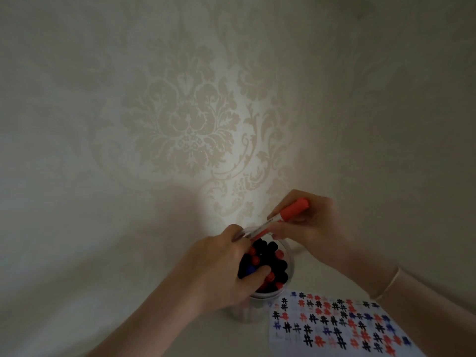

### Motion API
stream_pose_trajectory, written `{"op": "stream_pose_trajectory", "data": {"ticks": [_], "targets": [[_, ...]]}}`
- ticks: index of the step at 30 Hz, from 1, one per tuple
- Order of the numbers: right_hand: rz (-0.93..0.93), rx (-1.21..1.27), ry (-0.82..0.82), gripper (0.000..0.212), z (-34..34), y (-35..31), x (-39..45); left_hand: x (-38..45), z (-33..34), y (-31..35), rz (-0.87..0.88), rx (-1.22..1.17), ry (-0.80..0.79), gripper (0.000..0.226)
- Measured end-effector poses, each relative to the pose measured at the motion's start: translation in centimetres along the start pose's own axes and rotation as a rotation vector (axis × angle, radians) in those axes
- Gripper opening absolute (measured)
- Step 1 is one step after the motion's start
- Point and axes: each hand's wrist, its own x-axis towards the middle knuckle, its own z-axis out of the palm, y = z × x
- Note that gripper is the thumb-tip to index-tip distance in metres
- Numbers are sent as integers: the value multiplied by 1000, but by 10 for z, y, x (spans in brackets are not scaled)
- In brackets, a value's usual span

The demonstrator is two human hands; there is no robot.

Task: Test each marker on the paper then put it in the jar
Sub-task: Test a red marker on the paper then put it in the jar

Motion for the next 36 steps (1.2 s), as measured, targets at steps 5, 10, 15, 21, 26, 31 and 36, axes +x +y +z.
{"op": "stream_pose_trajectory", "data": {"ticks": [5, 10, 15, 21, 26, 31, 36], "targets": [[-306, -486, -187, 12, 7, -5, 0, 4, -2, 11, 51, 6, -16, 48], [-132, -546, -148, 20, 9, -7, 5, 7, 0, 11, 47, 11, 15, 53], [77, -642, -236, 23, 6, -21, 23, 9, 6, 4, 49, -62, 24, 69], [18, -781, -466, 10, -1, -33, 32, 7, 7, -3, 36, -264, 16, 49], [-5, -840, -565, 9, -7, -39, 39, 7, 5, -2, -6, -493, 0, 26], [9, -832, -538, 6, 1, -39, 40, 9, 3, -4, -30, -473, -35, 40], [122, -541, -350, 16, 7, -30, 20, 3, 4, -6, -33, -491, -44, 39]]}}
